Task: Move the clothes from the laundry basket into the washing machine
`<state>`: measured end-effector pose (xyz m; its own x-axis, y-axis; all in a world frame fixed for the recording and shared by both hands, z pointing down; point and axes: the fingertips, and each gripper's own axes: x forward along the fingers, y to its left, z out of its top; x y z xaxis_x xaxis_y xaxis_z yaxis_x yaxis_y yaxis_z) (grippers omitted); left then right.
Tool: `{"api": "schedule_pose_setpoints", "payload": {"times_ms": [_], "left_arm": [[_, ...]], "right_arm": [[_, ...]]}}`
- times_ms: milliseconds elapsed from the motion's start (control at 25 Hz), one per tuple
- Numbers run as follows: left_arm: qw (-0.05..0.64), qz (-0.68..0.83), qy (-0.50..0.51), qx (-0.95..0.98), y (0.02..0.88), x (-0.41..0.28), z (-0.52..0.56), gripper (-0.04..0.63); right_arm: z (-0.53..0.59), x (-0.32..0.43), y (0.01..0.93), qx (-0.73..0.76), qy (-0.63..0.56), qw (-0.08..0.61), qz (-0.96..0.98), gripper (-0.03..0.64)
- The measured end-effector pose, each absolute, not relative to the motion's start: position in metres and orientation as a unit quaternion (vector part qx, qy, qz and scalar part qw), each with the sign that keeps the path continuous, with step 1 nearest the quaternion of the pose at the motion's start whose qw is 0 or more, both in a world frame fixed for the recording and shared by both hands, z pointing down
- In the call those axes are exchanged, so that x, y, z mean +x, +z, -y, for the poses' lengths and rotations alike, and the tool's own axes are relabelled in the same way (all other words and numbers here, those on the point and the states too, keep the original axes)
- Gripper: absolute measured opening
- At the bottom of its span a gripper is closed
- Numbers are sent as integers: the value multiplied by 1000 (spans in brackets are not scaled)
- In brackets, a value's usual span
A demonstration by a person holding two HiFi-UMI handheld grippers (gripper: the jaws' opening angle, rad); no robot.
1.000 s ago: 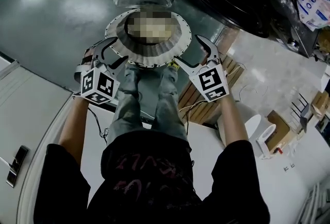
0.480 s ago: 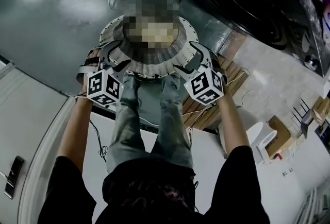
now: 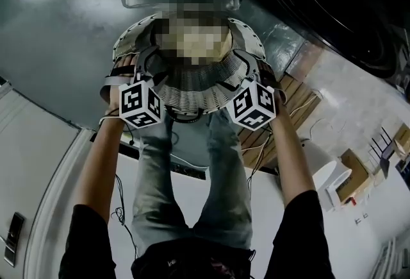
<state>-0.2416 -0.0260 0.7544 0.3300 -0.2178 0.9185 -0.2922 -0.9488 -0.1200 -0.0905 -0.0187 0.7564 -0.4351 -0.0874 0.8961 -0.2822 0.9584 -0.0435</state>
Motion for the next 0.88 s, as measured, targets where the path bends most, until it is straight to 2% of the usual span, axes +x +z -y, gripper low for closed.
{"api": "schedule_pose_setpoints", "payload": {"times_ms": [480, 880], "left_arm": [[43, 129, 598, 790, 877, -239, 41, 367], [46, 89, 619, 779, 963, -232, 38, 385]], "right_arm": [[33, -103, 859, 71, 0, 582, 810, 410], [35, -107, 946, 50, 0, 622, 782, 425]]}}
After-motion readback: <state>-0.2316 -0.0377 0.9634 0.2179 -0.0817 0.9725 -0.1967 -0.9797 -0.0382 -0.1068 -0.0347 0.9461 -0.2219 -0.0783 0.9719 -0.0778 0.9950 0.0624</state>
